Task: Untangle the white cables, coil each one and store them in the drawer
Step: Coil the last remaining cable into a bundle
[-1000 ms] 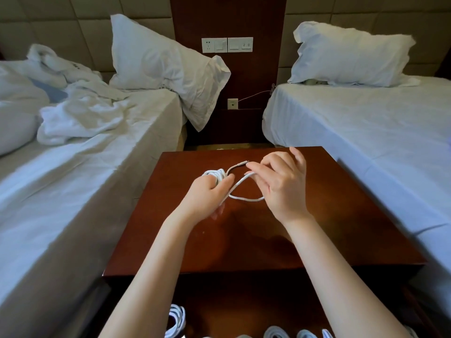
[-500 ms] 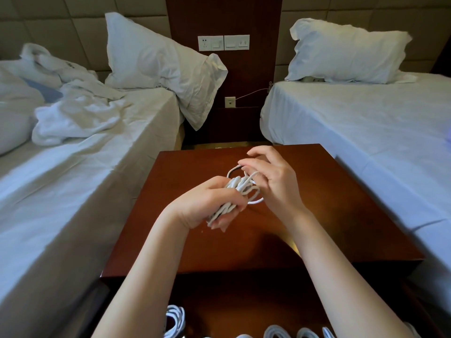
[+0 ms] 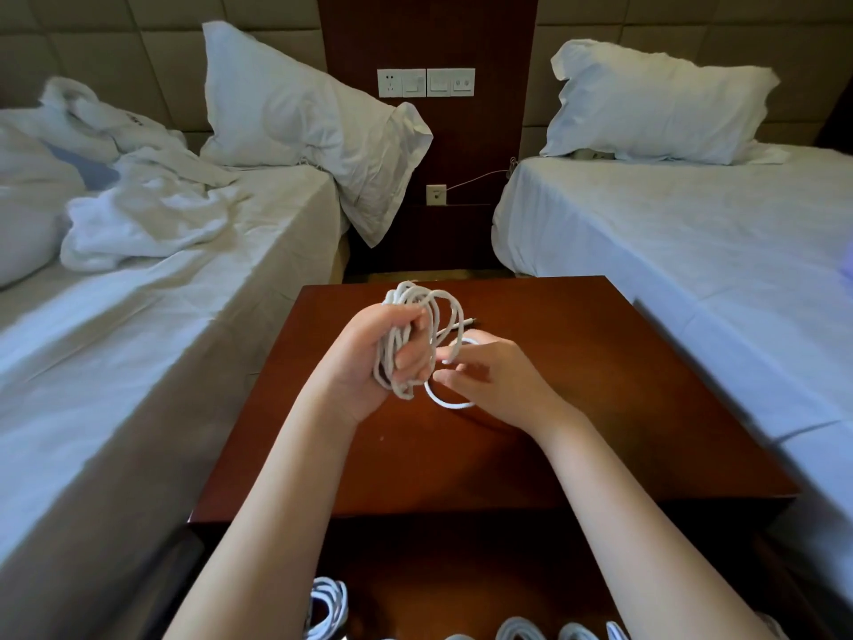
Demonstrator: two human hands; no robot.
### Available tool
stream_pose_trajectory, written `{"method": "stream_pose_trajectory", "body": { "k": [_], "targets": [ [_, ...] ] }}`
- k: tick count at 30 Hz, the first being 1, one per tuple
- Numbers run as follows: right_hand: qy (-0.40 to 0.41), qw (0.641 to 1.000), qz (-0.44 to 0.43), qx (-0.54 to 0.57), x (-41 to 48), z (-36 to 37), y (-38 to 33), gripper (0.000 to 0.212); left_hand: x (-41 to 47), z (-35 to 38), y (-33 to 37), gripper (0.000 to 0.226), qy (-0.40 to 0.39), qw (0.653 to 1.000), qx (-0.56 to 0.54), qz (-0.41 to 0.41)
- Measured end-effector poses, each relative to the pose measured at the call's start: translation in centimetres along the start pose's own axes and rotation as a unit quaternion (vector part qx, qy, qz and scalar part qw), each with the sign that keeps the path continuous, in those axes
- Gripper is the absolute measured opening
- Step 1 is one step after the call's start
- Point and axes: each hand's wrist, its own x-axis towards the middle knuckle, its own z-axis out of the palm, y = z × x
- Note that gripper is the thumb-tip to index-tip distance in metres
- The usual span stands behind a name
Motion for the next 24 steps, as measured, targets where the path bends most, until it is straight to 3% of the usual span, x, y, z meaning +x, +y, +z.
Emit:
{"method": "stream_pose_trajectory", "body": {
  "k": [5, 10, 13, 19, 21, 24],
  "targets": [
    [-0.048, 0.996, 0.001, -0.081, 0.2, 0.0, -0.5, 0.036, 0.8, 0.8, -1.0, 0.017, 0.049, 0.995, -0.084, 0.026],
    [-0.100, 0.993, 0.069, -0.002, 0.2, 0.3, -2.1, 0.029, 0.8, 0.3, -0.2, 0.011, 0.135, 0.973, -0.143, 0.124],
    [-0.141, 0.988, 0.065, 0.022, 0.4, 1.3, -3.6, 0.027, 0.5, -0.7, 0.5, 0.014, 0.149, 0.959, -0.187, 0.152],
    [-0.174, 0.983, 0.047, 0.030, 0.4, 1.4, -4.7, 0.018, 0.6, -0.9, 0.2, 0.023, 0.260, 0.933, -0.139, 0.206],
    [-0.164, 0.985, 0.041, 0.027, 0.3, 1.2, -4.8, 0.011, 0.6, -1.0, 0.3, 0.021, 0.262, 0.934, -0.129, 0.206],
    [-0.063, 0.997, 0.036, -0.013, 0.3, 0.4, -3.9, 0.015, 0.2, -1.4, 0.8, 0.019, 0.251, 0.952, -0.060, 0.167]
  ]
}}
